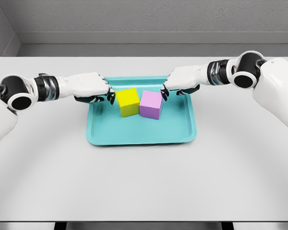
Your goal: Push two cubes
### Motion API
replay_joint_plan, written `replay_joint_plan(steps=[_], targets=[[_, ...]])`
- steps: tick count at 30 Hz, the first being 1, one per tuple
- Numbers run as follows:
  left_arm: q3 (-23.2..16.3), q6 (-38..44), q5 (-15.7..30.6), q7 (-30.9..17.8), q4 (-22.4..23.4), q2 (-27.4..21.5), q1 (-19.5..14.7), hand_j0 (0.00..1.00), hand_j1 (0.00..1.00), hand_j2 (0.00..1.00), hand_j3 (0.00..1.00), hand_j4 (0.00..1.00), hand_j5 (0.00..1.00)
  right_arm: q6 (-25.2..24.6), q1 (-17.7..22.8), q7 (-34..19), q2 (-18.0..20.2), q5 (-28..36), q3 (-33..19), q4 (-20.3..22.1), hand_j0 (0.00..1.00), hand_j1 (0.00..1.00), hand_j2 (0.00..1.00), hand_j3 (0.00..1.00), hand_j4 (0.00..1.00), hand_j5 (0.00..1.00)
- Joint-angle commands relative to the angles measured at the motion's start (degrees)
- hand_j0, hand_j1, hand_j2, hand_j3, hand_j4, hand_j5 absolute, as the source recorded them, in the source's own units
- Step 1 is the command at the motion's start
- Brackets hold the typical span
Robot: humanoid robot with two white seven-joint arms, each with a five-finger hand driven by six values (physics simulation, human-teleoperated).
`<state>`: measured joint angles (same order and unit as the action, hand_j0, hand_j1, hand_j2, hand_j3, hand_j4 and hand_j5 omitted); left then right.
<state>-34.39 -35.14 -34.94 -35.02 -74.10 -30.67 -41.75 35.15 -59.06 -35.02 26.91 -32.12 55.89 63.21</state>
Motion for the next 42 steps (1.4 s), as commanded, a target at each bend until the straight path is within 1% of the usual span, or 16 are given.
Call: replay_joint_plan(steps=[1,3,10,13,17,22,23,25,26,27,29,35,38,42], targets=[[0.5,0.1,0.4,0.0,0.1,-1.2,0.0,0.57,0.57,0.57,0.57,0.57,0.57,-0.2,-0.1,0.0,-0.4,0.4,-0.1,0.1,0.58,0.58,0.58,0.58,0.58,0.58],[1.2,0.1,0.4,0.0,0.8,-1.5,0.0,0.59,0.59,0.59,0.59,0.59,0.59,-0.2,-0.3,0.0,-0.5,0.4,-0.1,0.1,0.58,0.58,0.58,0.58,0.58,0.58],[1.2,0.1,0.3,0.0,1.1,-1.2,0.0,0.59,0.59,0.59,0.59,0.59,0.59,-0.2,-0.5,0.0,-0.6,0.4,-0.1,0.2,0.58,0.58,0.58,0.58,0.58,0.58],[1.1,0.1,0.3,0.0,1.2,-1.0,0.0,0.59,0.59,0.59,0.59,0.59,0.59,-0.2,-0.5,0.0,0.1,0.3,-0.2,0.0,0.58,0.58,0.58,0.58,0.58,0.58],[1.2,0.1,0.3,0.0,1.3,-1.0,0.0,0.59,0.59,0.59,0.59,0.59,0.59,-0.2,-0.3,0.0,2.1,0.2,-0.3,-0.2,0.58,0.58,0.58,0.58,0.58,0.58],[1.2,0.1,0.2,0.0,1.4,-1.0,0.0,0.58,0.58,0.58,0.58,0.58,0.58,-0.2,1.0,0.0,1.9,0.2,0.0,-0.1,0.58,0.58,0.58,0.58,0.58,0.58],[1.2,0.1,0.2,0.0,1.9,-1.2,0.0,0.58,0.58,0.58,0.58,0.58,0.58,-0.2,1.7,0.0,2.0,0.2,0.2,0.2,0.58,0.58,0.58,0.58,0.58,0.58],[1.2,0.1,0.2,0.0,2.9,-1.0,0.0,0.58,0.58,0.58,0.58,0.58,0.58,-0.2,2.1,0.0,3.8,0.3,0.2,4.6,0.58,0.58,0.58,0.58,0.58,0.58],[1.2,0.1,0.2,0.0,3.2,-0.9,0.0,0.58,0.58,0.58,0.58,0.58,0.58,-0.2,2.1,0.0,3.9,0.3,0.2,6.3,0.58,0.58,0.58,0.58,0.58,0.58],[1.2,0.1,0.2,0.0,3.3,-0.9,-0.1,0.58,0.58,0.58,0.58,0.58,0.58,-0.2,2.3,0.0,4.3,0.3,0.2,7.1,0.58,0.58,0.58,0.58,0.58,0.58],[1.2,0.1,0.3,0.0,3.4,-0.9,-0.3,0.58,0.58,0.58,0.58,0.58,0.58,-0.2,2.3,0.0,4.3,0.5,0.3,7.4,0.58,0.58,0.58,0.58,0.58,0.58],[1.3,0.1,0.2,0.0,3.7,-0.7,-0.4,0.58,0.58,0.58,0.58,0.58,0.58,-0.2,2.1,0.0,2.8,0.0,0.3,6.6,0.58,0.58,0.58,0.58,0.58,0.58],[1.3,0.1,0.3,0.0,3.6,-0.5,-0.5,0.58,0.58,0.58,0.58,0.58,0.58,-0.2,1.9,0.0,1.8,0.0,0.4,4.4,0.57,0.57,0.57,0.57,0.57,0.57],[1.3,0.1,0.2,0.0,3.7,-0.2,-0.7,0.58,0.58,0.58,0.58,0.58,0.58,-0.2,1.6,0.0,1.3,-0.1,0.4,3.5,0.57,0.57,0.57,0.57,0.57,0.57]])
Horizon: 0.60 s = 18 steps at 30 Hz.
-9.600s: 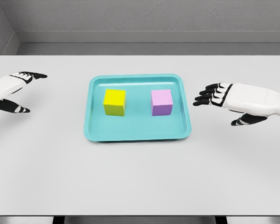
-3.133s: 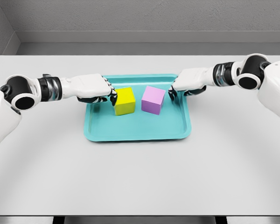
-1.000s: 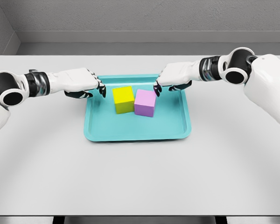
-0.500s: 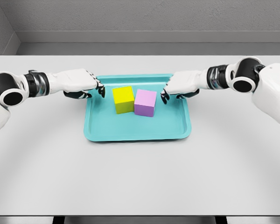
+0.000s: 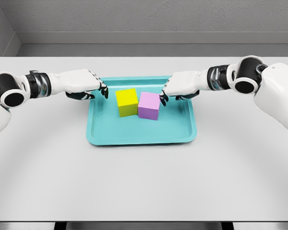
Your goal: Push two cubes
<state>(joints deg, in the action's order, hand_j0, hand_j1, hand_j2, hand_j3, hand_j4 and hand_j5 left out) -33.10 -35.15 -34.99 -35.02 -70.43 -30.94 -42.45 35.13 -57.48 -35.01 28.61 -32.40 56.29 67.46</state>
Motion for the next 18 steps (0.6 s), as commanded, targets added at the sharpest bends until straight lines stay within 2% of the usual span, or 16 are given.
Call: replay_joint_plan(steps=[1,18], targets=[[0.1,0.1,0.3,0.0,0.0,0.1,0.0,0.58,0.58,0.58,0.58,0.58,0.58,-0.1,0.0,0.0,-0.5,0.1,0.0,-0.8,0.57,0.57,0.57,0.57,0.57,0.57],[0.1,0.1,0.3,0.0,0.2,0.5,-0.4,0.58,0.58,0.58,0.58,0.58,0.58,-0.1,-1.1,0.0,-2.3,0.1,0.0,-1.9,0.56,0.56,0.56,0.56,0.56,0.56]])
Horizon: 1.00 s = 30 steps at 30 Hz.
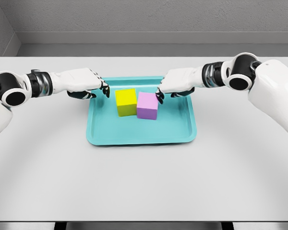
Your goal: Push two cubes
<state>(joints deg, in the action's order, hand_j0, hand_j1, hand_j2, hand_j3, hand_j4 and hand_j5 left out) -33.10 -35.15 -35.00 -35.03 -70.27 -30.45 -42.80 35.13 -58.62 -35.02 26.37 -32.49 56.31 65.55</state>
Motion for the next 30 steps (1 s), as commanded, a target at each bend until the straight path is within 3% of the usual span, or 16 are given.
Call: replay_joint_plan(steps=[1,26,30], targets=[[0.0,0.1,0.3,0.0,0.0,0.0,0.0,0.58,0.58,0.58,0.58,0.58,0.58,-0.1,0.0,0.0,-0.2,0.2,-0.1,0.0,0.56,0.56,0.56,0.56,0.56,0.56],[0.0,0.1,0.2,0.0,0.0,0.4,-0.1,0.58,0.58,0.58,0.58,0.58,0.58,-0.1,-1.8,0.0,-1.3,0.7,-0.4,0.1,0.56,0.56,0.56,0.56,0.56,0.56],[0.0,0.1,0.2,0.0,-0.1,0.8,-0.4,0.58,0.58,0.58,0.58,0.58,0.58,-0.1,-1.8,0.0,1.3,0.8,-0.7,0.1,0.56,0.56,0.56,0.56,0.56,0.56]])
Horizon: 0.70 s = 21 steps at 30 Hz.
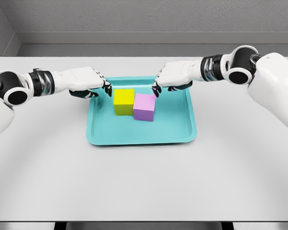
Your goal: Push two cubes
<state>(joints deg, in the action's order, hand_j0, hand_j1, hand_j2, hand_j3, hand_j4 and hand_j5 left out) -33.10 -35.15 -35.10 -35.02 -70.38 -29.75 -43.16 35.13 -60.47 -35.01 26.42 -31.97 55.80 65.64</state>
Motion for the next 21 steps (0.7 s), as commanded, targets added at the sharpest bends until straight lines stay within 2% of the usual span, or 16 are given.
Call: replay_joint_plan(steps=[1,4,10,13,21], targets=[[0.1,0.1,0.3,0.0,0.0,0.3,-0.1,0.58,0.58,0.58,0.58,0.58,0.58,-0.1,0.1,0.0,1.8,0.2,-0.3,0.0,0.56,0.56,0.56,0.56,0.56,0.56],[0.1,0.1,0.3,0.0,0.0,0.3,-0.1,0.58,0.58,0.58,0.58,0.58,0.58,-0.1,0.4,0.0,3.4,0.2,-0.4,0.0,0.56,0.56,0.56,0.56,0.56,0.56],[0.1,0.1,0.3,0.0,-0.2,0.5,-0.2,0.58,0.58,0.58,0.58,0.58,0.58,-0.1,2.2,0.0,2.7,0.1,-0.2,0.7,0.56,0.56,0.56,0.56,0.56,0.56],[0.1,0.1,0.3,0.0,-0.4,0.5,-0.2,0.58,0.58,0.58,0.58,0.58,0.58,-0.1,3.1,0.0,2.7,0.1,0.3,3.2,0.56,0.56,0.56,0.56,0.56,0.56],[0.2,0.1,0.1,0.0,0.0,0.8,-0.2,0.58,0.58,0.58,0.58,0.58,0.58,-0.1,3.0,0.0,1.1,-0.3,0.4,2.5,0.55,0.55,0.55,0.55,0.55,0.55]])
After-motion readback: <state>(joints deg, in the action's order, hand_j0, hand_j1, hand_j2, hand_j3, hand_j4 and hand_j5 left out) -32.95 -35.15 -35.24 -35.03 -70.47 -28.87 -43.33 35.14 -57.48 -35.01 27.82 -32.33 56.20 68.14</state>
